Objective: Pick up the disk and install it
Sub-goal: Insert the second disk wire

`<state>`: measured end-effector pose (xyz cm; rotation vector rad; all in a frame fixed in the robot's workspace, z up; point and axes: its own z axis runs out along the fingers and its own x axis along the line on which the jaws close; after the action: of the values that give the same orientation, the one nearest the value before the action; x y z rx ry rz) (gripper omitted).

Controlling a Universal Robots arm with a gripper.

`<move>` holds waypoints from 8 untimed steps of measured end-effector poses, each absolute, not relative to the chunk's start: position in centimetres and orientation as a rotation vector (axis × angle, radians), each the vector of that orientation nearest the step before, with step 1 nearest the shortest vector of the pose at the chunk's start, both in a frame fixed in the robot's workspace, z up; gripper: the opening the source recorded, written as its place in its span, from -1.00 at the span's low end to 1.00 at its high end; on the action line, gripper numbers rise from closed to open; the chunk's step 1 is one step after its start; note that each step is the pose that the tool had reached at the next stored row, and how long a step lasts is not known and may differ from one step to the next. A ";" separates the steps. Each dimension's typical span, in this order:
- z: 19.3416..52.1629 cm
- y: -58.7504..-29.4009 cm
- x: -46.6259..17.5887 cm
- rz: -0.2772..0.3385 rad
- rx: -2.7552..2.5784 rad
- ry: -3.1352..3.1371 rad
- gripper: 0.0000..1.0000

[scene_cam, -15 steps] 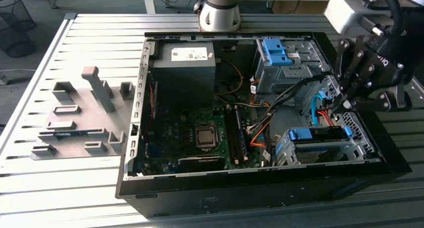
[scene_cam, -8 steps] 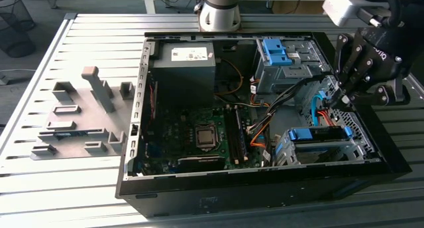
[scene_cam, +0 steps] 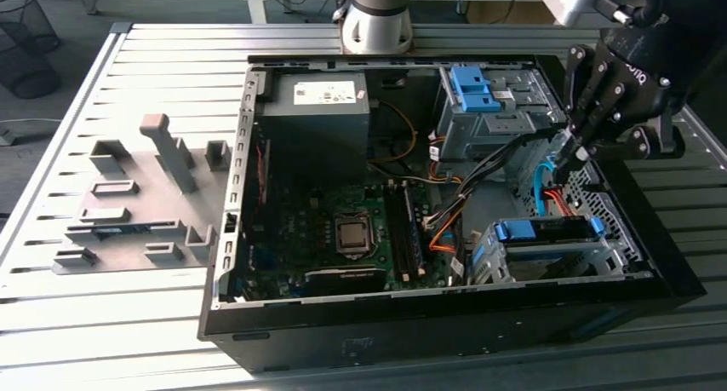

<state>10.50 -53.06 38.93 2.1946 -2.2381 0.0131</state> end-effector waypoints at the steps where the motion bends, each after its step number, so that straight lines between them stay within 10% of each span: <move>1: 38.9 -53.1 10.5 0.013 2.194 -2.238 -0.79; 8: 38.6 -52.7 10.5 0.020 2.186 -2.229 -0.67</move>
<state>10.50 -52.69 38.56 2.1857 -2.2291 0.0201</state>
